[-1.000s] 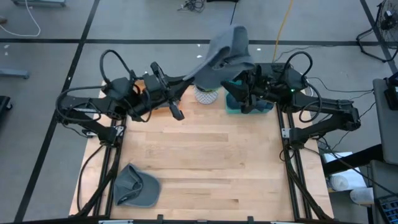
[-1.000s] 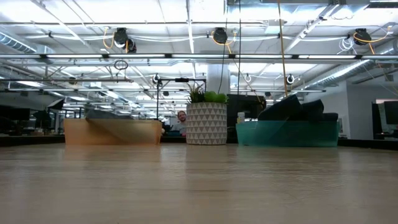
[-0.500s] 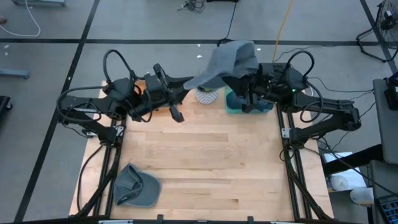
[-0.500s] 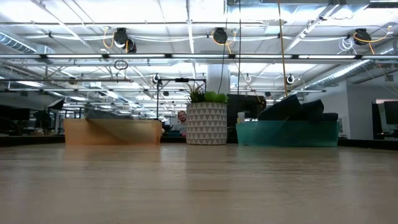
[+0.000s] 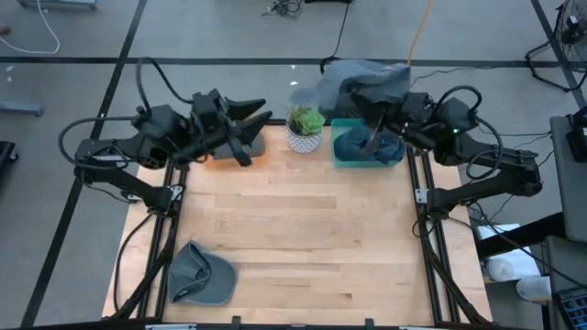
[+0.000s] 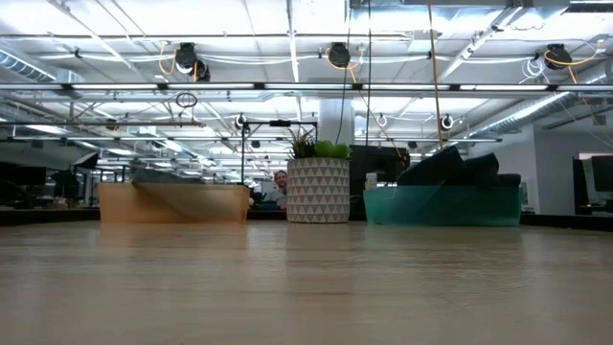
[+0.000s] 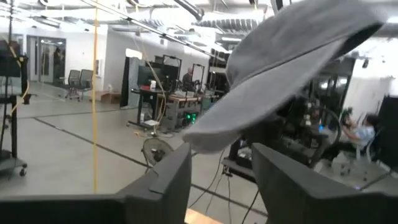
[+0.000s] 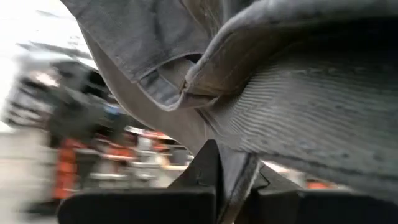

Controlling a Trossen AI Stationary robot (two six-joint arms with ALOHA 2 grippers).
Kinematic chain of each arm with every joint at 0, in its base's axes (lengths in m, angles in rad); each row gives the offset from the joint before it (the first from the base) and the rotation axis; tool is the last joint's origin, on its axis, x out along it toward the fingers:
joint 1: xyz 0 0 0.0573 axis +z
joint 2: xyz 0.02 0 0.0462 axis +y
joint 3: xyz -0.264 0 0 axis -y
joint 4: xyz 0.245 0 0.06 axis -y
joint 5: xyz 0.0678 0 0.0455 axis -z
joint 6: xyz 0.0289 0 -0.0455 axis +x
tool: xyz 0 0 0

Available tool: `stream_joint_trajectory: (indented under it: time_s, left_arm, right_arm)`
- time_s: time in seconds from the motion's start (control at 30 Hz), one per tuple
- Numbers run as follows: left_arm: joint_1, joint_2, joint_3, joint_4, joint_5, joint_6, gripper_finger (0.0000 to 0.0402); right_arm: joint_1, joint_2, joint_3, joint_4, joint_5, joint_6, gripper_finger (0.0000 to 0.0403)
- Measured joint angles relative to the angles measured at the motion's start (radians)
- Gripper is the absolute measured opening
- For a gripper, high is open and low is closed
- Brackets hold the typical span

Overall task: Pick & Place hat
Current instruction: Put the top gray cap into the orange bin

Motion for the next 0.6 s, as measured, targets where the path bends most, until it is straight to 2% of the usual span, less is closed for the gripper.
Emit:
stream_joint_trajectory:
  time_s: [0.17,0.33,0.5,0.6]
  left_arm:
    - [0.019,-0.030,0.000,-0.009,0.011,-0.090,0.0200]
    - [0.049,-0.063,0.000,-0.083,0.021,-0.258,0.0205]
    - [0.099,-0.094,0.000,-0.136,0.108,-0.470,0.0192]
    - [0.133,-0.095,0.000,-0.139,0.174,-0.623,0.0184]
  right_arm:
    - [0.002,-0.008,0.000,-0.004,0.143,-0.230,0.0001]
    - [0.003,-0.006,0.000,-0.003,0.256,-0.441,0.0000]
    - [0.002,-0.006,0.000,0.069,0.430,-0.743,0.0000]
    - [-0.009,-0.007,0.000,0.161,0.479,-0.921,0.0000]
